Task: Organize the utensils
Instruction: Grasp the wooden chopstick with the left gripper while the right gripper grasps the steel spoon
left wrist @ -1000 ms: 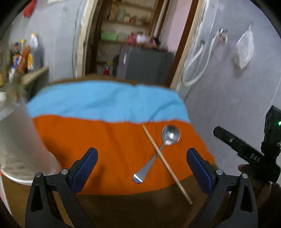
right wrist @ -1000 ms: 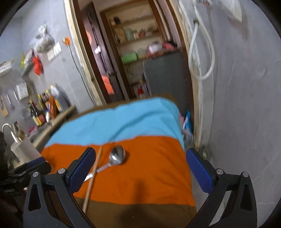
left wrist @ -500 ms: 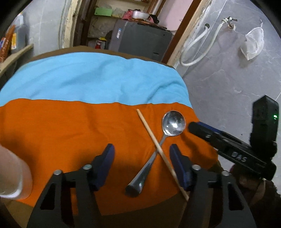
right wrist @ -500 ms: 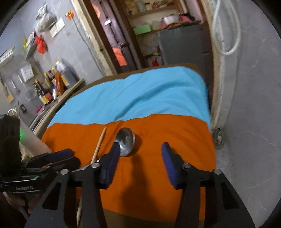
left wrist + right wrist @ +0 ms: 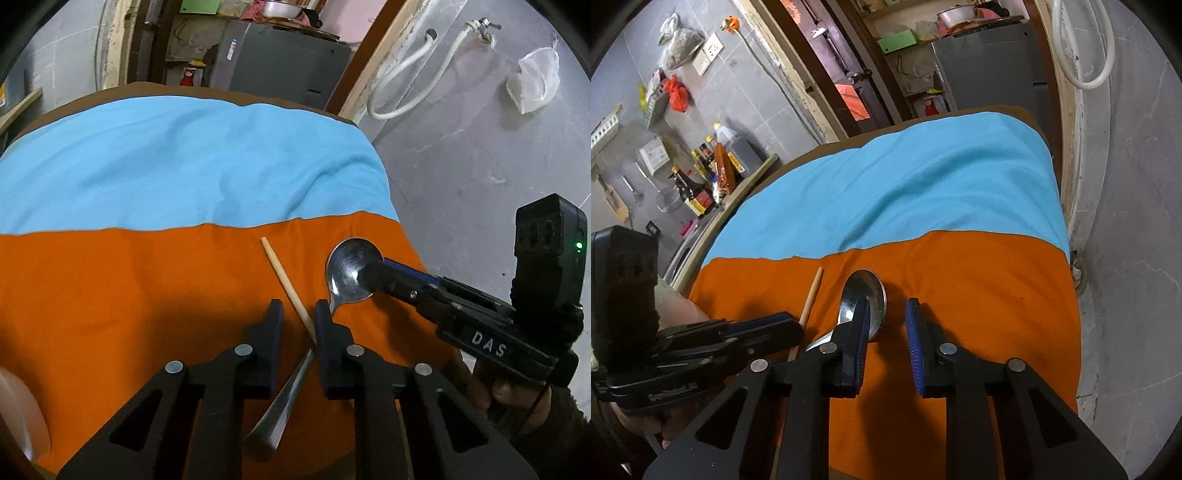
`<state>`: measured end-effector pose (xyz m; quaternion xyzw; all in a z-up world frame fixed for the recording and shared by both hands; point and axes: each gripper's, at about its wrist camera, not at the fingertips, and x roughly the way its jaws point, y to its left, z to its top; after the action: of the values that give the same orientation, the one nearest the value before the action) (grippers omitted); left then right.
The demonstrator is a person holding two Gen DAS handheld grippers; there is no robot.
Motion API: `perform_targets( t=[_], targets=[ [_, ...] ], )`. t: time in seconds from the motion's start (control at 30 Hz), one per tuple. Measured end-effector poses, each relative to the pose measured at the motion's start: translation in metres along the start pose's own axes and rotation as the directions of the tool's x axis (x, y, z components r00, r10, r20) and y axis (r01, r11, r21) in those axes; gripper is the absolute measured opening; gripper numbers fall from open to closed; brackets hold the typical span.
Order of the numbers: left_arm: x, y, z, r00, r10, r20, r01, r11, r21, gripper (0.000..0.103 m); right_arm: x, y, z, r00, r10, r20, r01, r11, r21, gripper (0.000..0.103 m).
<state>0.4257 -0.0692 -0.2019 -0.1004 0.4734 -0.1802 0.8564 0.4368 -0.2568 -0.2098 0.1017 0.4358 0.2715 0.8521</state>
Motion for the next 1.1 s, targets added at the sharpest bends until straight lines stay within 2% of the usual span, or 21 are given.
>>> perform_targets(
  t=[0.3,0.4,0.57,0.67,0.77,0.93,1.1],
  targets=[
    [0.014,-0.003,0.009,0.999,0.027,-0.025,-0.026,0.999,0.04,0.013,0.003,-0.002,0.002,1.0,0.007,-0.013,-0.007,1.0,0.017,0.016],
    [0.015,-0.004,0.01,0.999,0.039,-0.028,-0.037,0.998,0.057,0.009,0.003,-0.003,0.003,1.0,0.01,-0.015,-0.009,1.0,0.022,0.016],
    [0.008,0.004,0.003,0.999,0.054,-0.002,-0.054,0.998,0.012,0.004,0.005,-0.001,0.003,1.0,0.02,-0.022,-0.019,1.0,0.014,0.017],
    [-0.001,0.008,-0.005,0.997,0.077,0.013,-0.077,0.997,0.013,0.003,0.009,0.0,0.005,0.999,0.037,-0.035,-0.037,0.999,0.008,0.01],
    [-0.008,0.012,-0.011,0.996,0.085,0.008,-0.085,0.996,0.004,0.003,0.013,0.001,0.005,0.997,0.058,-0.048,-0.058,0.998,0.006,0.009],
    [-0.01,0.013,-0.012,0.998,0.051,-0.032,-0.05,0.998,0.046,0.003,0.017,-0.005,0.008,0.992,0.114,-0.056,-0.111,0.993,0.048,0.009],
    [-0.007,0.01,-0.012,0.998,0.051,-0.043,-0.048,0.997,0.064,0.003,0.02,-0.011,0.009,0.987,0.151,-0.055,-0.145,0.985,0.093,0.006]
  ],
)
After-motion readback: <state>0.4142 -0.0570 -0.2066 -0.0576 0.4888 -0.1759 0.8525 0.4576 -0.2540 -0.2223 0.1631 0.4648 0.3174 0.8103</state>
